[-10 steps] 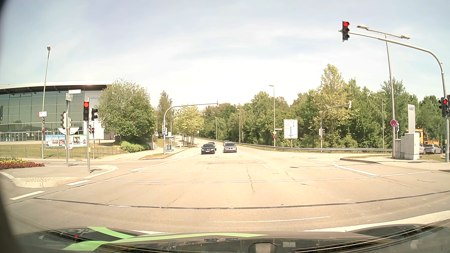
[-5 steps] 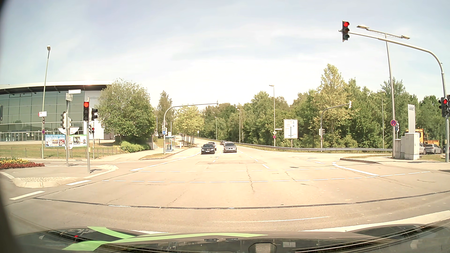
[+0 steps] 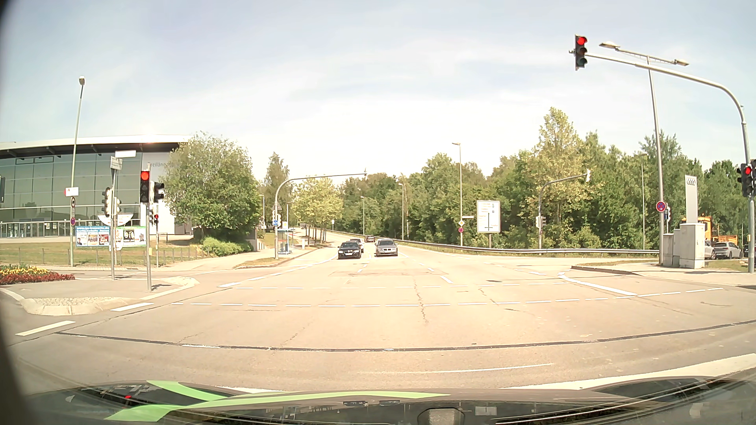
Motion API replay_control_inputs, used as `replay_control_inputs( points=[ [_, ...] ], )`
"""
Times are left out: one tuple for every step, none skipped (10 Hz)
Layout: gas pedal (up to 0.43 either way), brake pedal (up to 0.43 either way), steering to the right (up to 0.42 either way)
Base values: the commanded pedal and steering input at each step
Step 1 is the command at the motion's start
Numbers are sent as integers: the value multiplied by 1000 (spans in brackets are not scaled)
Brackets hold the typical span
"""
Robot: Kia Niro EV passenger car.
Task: Follow the waypoints while adhering to traffic rules and regulations
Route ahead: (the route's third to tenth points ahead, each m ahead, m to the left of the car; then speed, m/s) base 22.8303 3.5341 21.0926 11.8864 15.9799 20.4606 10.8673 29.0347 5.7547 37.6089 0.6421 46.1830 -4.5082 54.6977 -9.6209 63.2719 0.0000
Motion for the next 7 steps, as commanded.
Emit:
replay_control_inputs(
  points=[
    [0, 189, 8],
    [0, 189, 8],
    [0, 183, 8],
    [0, 189, 8],
    [0, 183, 8],
    [0, 183, 8],
    [0, 183, 8]
  ],
)
